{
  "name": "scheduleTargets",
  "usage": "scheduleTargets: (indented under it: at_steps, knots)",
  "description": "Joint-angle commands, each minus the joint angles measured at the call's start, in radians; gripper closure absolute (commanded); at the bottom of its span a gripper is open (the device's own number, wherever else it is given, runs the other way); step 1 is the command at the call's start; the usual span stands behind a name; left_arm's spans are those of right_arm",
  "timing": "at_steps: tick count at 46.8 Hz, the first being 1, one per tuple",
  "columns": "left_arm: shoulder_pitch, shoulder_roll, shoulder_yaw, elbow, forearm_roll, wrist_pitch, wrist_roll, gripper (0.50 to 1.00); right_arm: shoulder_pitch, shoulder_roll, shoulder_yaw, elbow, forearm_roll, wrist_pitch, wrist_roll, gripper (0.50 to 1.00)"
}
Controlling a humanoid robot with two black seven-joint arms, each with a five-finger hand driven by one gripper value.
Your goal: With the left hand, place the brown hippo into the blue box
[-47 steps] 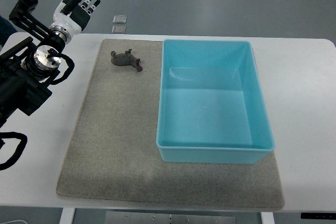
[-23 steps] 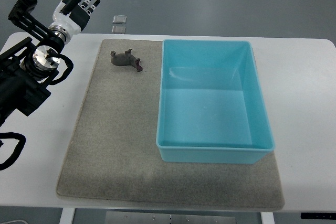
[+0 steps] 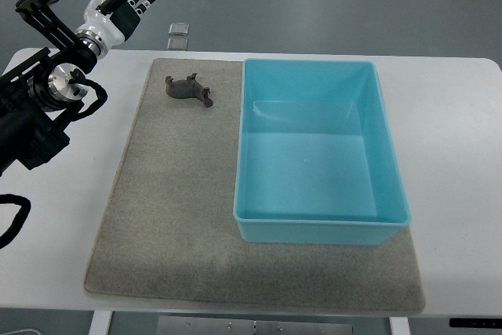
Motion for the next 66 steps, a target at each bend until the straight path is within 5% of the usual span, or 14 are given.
scheduleTargets:
  at_steps: [1, 31, 66]
  knots:
    - [-0.008, 0.002, 0.000, 0.000, 0.086, 0.002, 0.000, 0.506, 0.000, 0.000, 0.000, 0.000, 0.000, 0.000, 0.000, 0.564]
    - [-0.067, 0.079, 0.238, -0.080, 0.487, -0.048, 0.007, 0.506, 0.000, 0.000, 0.000, 0.000, 0.000, 0.000, 0.000, 0.564]
    - [-0.092, 0.120, 0.261, -0.199, 1.330, -0.051, 0.007, 0.508, 0.000, 0.000, 0.000, 0.000, 0.000, 0.000, 0.000, 0.564]
